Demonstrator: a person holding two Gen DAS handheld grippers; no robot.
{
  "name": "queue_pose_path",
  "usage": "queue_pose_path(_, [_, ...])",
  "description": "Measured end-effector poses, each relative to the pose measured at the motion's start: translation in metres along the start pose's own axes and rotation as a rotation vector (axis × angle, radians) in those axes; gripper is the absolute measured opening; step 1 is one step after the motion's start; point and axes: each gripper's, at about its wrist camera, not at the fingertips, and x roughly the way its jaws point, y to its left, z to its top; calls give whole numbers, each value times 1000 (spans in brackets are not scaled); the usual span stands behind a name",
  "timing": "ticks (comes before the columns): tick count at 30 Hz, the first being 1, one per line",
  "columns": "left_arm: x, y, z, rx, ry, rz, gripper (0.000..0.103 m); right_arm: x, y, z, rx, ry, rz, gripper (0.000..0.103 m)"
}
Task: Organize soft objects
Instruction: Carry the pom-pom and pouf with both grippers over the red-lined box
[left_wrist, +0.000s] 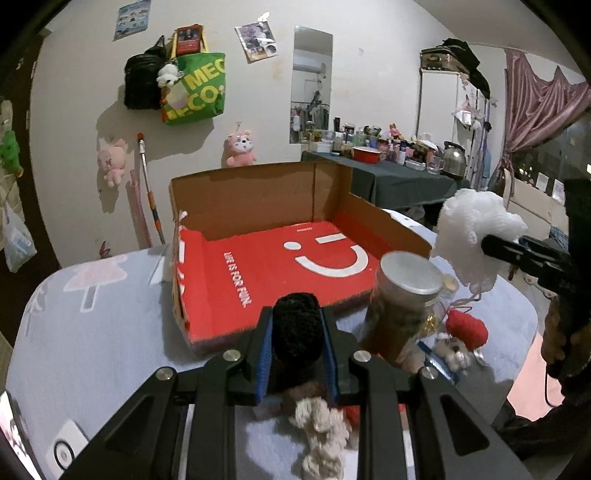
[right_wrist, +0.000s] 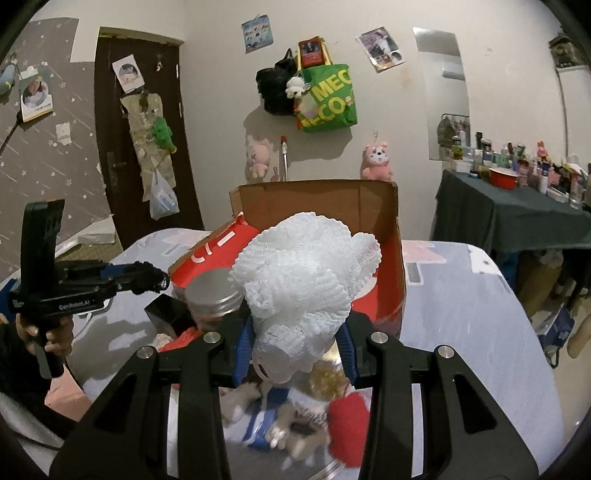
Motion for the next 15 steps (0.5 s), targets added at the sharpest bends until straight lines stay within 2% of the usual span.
queue_pose_path(9, [27, 13, 49, 73, 28, -7, 25, 47, -20, 50, -40, 90, 67, 37])
queue_pose_path(15, [77, 29, 81, 75, 116, -43, 25, 108, -33, 83, -73, 183, 72, 37])
